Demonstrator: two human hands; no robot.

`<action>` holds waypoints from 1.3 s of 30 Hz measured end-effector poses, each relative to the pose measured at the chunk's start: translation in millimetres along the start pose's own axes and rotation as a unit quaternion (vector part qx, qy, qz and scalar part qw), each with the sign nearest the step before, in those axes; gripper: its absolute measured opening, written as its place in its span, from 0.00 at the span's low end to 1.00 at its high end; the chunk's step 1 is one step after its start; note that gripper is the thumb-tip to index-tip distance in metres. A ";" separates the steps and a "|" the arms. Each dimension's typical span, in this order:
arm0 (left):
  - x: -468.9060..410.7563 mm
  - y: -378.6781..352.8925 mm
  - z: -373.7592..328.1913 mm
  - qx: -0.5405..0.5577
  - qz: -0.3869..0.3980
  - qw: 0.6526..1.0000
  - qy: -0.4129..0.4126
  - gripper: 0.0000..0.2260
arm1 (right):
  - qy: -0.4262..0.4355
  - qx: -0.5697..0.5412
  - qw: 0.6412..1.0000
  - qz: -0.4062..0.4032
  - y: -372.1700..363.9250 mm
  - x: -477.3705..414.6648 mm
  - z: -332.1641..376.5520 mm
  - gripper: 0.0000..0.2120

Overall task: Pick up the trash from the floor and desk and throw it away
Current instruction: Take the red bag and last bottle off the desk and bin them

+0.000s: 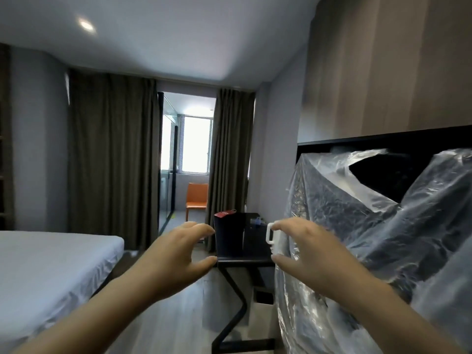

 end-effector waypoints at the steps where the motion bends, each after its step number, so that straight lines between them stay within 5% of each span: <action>1: -15.0 -4.0 8.0 -0.007 0.001 1.000 0.004 0.24 | 0.002 -0.003 1.000 -0.003 -5.6 -14.3 -9.5 0.25; 28: -337.3 -147.7 376.9 0.021 0.026 0.999 -0.007 0.24 | -0.046 0.006 0.998 0.033 -245.4 -436.9 -109.5 0.23; 39: -493.9 -247.3 510.3 0.007 0.054 0.999 0.008 0.24 | -0.059 -0.025 0.997 0.042 -362.9 -608.8 -200.2 0.24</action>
Point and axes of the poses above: each hand's wrist, its own x-axis away from the middle knuckle, its own y-axis out of the back of the hand, z = x × y, the point moved 8 cm from there along -x, towards the middle knuckle, and after that the axes turned 6 degrees about z, right-handed, at the moved point
